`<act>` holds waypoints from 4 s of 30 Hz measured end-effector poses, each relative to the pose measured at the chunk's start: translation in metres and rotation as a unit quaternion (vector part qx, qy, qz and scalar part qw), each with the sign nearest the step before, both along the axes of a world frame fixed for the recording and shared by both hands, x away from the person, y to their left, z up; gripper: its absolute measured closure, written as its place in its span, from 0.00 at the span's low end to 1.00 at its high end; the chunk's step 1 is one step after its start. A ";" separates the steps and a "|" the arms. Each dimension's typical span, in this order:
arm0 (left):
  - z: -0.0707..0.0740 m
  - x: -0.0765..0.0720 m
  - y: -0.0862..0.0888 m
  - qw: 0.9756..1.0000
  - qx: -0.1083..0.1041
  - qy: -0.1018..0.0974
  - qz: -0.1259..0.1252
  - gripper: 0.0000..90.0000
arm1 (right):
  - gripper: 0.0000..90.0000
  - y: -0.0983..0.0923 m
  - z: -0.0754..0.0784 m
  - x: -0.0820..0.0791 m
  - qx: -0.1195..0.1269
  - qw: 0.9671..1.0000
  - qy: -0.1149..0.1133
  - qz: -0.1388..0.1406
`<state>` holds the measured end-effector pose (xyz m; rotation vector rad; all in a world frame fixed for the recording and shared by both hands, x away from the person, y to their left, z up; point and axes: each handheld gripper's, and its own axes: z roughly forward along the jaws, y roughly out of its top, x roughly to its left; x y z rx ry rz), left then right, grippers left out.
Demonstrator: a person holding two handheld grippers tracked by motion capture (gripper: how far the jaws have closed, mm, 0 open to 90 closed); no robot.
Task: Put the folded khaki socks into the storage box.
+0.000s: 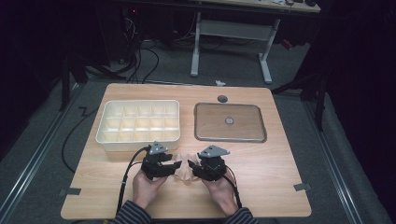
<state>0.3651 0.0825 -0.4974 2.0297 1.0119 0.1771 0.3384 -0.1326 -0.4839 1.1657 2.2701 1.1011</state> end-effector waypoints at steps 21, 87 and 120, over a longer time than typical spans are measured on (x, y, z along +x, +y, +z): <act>-0.027 -0.004 -0.014 0.999 0.051 0.009 -0.004 0.50 | 0.55 -0.013 -0.030 0.003 -0.040 0.998 0.028 -0.030; -0.021 0.024 -0.011 0.998 0.001 0.056 0.038 0.60 | 0.91 0.010 -0.034 -0.018 -0.003 0.998 0.020 0.052; -0.022 0.020 0.001 0.997 -0.030 0.064 0.013 0.94 | 0.91 0.011 -0.044 -0.019 -0.010 0.998 0.018 0.061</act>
